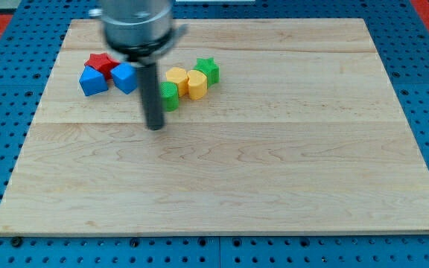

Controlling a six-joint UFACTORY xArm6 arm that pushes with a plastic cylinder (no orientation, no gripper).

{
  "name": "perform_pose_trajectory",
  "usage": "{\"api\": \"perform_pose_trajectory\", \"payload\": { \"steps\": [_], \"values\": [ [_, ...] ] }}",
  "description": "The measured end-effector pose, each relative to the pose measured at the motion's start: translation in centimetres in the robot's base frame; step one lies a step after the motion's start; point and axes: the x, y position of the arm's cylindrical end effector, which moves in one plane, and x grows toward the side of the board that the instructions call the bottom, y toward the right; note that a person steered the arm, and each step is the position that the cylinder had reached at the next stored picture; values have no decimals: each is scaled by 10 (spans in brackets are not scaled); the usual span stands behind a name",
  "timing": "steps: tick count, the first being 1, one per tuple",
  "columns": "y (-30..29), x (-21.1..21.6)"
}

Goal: Push the red blocks to the left of the green star

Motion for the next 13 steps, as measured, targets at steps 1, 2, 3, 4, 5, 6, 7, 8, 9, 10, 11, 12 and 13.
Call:
{"api": "perform_pose_trajectory", "payload": {
  "steps": [1, 2, 3, 4, 5, 6, 7, 8, 9, 10, 11, 12, 13],
  "values": [
    [-113, -15],
    [-126, -69],
    [-116, -106],
    [-114, -117],
    [-101, -122],
    [-58, -122],
    [-22, -122],
    [-42, -147],
    [-39, -179],
    [-1, -169],
    [35, -149],
    [50, -163],
    [32, -181]
  ]
}}
